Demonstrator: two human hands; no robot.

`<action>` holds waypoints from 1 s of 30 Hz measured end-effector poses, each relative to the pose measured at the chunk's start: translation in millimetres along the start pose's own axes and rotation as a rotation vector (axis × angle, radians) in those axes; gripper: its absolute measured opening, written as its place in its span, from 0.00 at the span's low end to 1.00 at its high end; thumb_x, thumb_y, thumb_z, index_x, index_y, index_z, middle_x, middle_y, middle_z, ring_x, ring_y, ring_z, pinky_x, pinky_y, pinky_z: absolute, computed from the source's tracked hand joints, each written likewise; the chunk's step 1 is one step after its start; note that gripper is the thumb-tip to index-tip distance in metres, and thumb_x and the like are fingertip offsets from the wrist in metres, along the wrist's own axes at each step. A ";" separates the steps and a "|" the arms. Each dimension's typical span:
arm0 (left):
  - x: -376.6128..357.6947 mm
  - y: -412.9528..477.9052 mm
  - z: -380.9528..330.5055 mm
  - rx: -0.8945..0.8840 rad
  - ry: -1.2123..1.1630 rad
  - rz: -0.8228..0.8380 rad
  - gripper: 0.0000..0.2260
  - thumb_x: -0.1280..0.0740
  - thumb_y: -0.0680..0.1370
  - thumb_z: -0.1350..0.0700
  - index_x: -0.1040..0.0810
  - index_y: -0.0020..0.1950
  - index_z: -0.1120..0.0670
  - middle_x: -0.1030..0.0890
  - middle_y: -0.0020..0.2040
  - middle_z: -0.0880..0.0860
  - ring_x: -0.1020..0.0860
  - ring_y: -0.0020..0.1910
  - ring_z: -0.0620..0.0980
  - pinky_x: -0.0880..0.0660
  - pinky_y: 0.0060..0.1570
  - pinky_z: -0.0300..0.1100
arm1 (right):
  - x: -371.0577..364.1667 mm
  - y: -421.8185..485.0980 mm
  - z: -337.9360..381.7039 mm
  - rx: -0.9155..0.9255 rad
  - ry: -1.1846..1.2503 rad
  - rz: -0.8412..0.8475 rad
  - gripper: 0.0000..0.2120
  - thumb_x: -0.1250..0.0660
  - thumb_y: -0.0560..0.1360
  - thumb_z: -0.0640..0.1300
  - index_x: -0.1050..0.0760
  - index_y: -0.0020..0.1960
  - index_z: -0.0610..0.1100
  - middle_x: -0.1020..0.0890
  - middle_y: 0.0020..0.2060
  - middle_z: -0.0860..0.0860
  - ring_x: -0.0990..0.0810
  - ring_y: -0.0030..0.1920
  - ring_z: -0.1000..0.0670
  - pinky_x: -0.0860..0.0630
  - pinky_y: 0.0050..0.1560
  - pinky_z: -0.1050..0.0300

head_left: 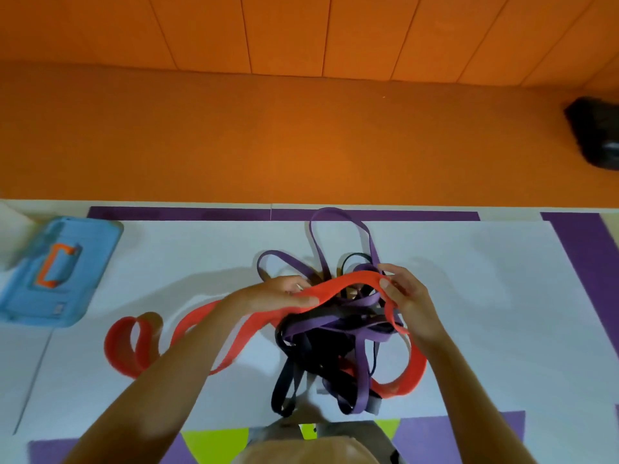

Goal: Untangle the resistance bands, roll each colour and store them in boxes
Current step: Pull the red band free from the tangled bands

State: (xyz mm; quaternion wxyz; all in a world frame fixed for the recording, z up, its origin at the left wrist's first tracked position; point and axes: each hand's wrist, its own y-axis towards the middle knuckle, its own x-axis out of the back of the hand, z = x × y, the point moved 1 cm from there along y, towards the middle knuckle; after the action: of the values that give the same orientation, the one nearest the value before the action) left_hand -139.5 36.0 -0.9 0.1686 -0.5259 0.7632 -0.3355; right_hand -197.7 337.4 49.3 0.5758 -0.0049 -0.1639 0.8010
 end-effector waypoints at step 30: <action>-46.4 -87.8 109.0 -0.235 0.364 -0.692 0.25 0.24 0.77 0.61 0.23 0.71 0.44 0.21 0.36 0.47 0.19 0.36 0.51 0.27 0.37 0.45 | -116.8 -141.0 -60.7 -0.335 -0.445 0.474 0.15 0.15 0.65 0.54 0.18 0.43 0.51 0.13 0.40 0.52 0.17 0.41 0.57 0.21 0.50 0.57</action>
State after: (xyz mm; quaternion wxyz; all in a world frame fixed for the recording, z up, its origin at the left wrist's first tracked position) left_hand 5.6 22.5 -23.1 -0.1531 -0.6994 0.5918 -0.3705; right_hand -16.6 285.0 8.5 0.3158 0.0372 -0.4085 0.8556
